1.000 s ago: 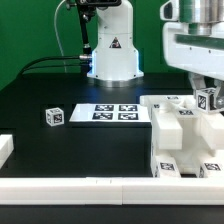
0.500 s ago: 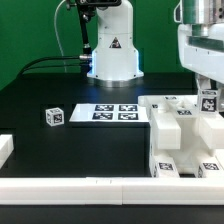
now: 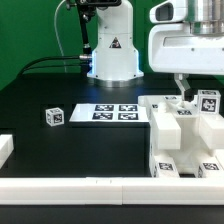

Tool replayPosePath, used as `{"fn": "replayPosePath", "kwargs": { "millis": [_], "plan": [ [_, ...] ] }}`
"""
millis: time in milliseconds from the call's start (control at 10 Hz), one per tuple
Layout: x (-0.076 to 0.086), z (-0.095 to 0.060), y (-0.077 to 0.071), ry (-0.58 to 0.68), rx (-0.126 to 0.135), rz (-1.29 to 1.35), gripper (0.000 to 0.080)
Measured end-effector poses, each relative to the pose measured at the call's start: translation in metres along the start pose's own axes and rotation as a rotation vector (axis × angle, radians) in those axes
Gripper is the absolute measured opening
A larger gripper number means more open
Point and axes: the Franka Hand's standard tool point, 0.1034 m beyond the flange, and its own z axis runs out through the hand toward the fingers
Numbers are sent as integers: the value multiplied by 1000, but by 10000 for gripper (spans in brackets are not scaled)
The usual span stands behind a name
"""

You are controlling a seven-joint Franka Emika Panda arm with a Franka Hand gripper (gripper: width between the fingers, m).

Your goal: Assemble chair

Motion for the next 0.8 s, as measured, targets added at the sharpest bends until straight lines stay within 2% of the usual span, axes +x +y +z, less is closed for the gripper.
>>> {"fn": "replayPosePath", "kwargs": {
  "millis": [100,200,300,500,600,700,800],
  "plan": [
    [-1,0,0,0,-2,-56,649],
    [-4,0,-2,26,-47,-321,649],
    [-4,0,-3,31,-57,-398,649],
    [-3,0,-2,31,-56,-351,639],
    [-3,0,-2,31,-55,-326,455],
    [-3,1,-2,32,-53,-241,455],
    [-2,1,0,33,-50,-153,278]
  ]
}}
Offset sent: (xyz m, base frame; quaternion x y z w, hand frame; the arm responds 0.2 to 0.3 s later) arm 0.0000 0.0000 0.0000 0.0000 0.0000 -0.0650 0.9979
